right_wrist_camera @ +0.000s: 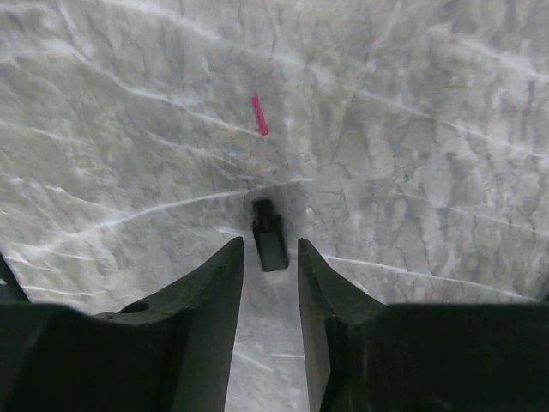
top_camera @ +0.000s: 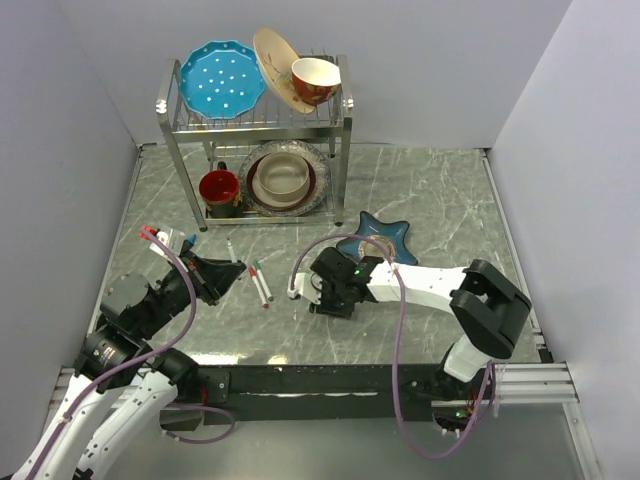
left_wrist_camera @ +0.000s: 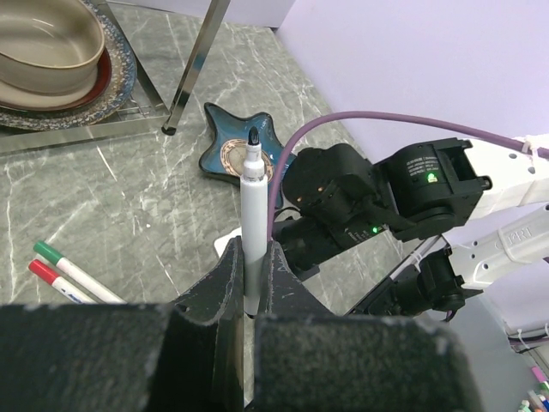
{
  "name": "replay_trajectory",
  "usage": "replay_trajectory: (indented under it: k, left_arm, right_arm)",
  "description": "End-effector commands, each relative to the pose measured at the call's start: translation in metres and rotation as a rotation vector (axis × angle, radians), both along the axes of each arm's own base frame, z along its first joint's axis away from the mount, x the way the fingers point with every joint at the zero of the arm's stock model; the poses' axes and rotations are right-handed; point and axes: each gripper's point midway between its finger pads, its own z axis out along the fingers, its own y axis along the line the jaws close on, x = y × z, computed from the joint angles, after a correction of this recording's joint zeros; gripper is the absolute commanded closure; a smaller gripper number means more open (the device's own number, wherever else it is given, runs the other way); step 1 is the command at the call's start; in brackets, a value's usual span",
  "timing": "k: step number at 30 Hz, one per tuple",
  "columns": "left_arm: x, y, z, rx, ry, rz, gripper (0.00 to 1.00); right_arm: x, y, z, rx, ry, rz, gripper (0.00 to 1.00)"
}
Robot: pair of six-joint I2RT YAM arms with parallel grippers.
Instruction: Insert the pens into the pen caps
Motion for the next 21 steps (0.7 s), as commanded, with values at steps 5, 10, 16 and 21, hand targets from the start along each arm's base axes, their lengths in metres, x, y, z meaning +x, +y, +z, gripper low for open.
replay_trajectory:
  k: [5, 10, 16, 21]
  left_arm:
    - [0.003, 0.002, 0.009, 0.003, -0.041, 0.014, 0.99]
    - [0.002, 0.004, 0.010, -0.003, -0.046, 0.019, 0.99]
    - [0.002, 0.004, 0.011, -0.004, -0.048, 0.019, 0.99]
    - [0.002, 0.005, 0.012, -0.009, -0.051, 0.030, 0.99]
  right_arm:
    - [0.037, 0.015, 0.042, 0.093, -0.195, -0.104, 0.55]
    - [0.048, 0.022, 0.081, 0.255, -0.131, -0.578, 0.54]
    - [0.053, 0.028, 0.119, 0.483, 0.061, -1.158, 0.53]
    - [0.051, -0.010, 0.128, 0.652, 0.179, -1.805, 0.46]
